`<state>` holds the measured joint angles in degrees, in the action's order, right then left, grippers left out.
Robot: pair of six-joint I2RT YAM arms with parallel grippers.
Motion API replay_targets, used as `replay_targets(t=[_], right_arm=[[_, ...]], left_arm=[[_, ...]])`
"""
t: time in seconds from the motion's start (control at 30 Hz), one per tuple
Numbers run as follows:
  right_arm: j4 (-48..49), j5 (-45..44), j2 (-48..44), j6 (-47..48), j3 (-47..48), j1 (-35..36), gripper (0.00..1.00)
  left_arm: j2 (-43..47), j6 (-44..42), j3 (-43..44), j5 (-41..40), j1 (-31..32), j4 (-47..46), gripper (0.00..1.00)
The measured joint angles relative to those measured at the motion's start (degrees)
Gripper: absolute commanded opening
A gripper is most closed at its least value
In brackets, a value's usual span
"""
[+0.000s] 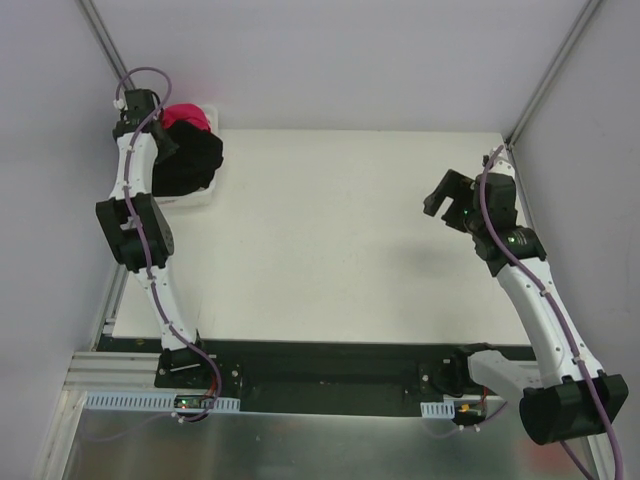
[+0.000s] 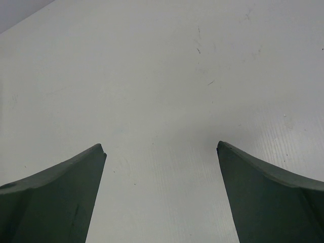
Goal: Fold and stack the t-shirts
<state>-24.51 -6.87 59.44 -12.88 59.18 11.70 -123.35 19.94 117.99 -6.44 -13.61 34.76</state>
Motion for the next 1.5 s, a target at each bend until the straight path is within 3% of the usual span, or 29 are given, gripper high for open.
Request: replay_targets(t=[0.17, 0.63, 0.83, 1.13, 1.33, 1.5], right_arm=[[-0.2, 0.5, 0.0, 0.0, 0.3, -0.1, 0.96], [1.6, 6.3, 2.6, 0.5, 0.7, -0.1, 0.96], [2.3, 8.5, 4.3, 0.5, 0.7, -0.1, 0.96], [2.4, 8.7, 5.4, 0.5, 0.7, -0.1, 0.96], [2.4, 8.7, 9.0, 0.5, 3.4, -0.2, 0.96], [2.3, 7.7, 10.4, 0.0, 6.2, -0.2, 0.96]], left_arm=[[3.7, -0.1, 0.5, 1.6, 0.0, 0.2, 0.0], [25.6, -0.2, 10.3, 5.0, 0.1, -0.7, 0.0], [24.2, -1.4, 13.9, 0.6, 0.1, -1.3, 0.0], [12.5, -0.9, 14.1, -6.3, 0.0, -1.4, 0.0], [8.1, 0.3, 15.8, -2.2, 0.2, -0.3, 0.0], [9.0, 0.2, 23.7, 3.4, 3.9, 1.0, 0.0]])
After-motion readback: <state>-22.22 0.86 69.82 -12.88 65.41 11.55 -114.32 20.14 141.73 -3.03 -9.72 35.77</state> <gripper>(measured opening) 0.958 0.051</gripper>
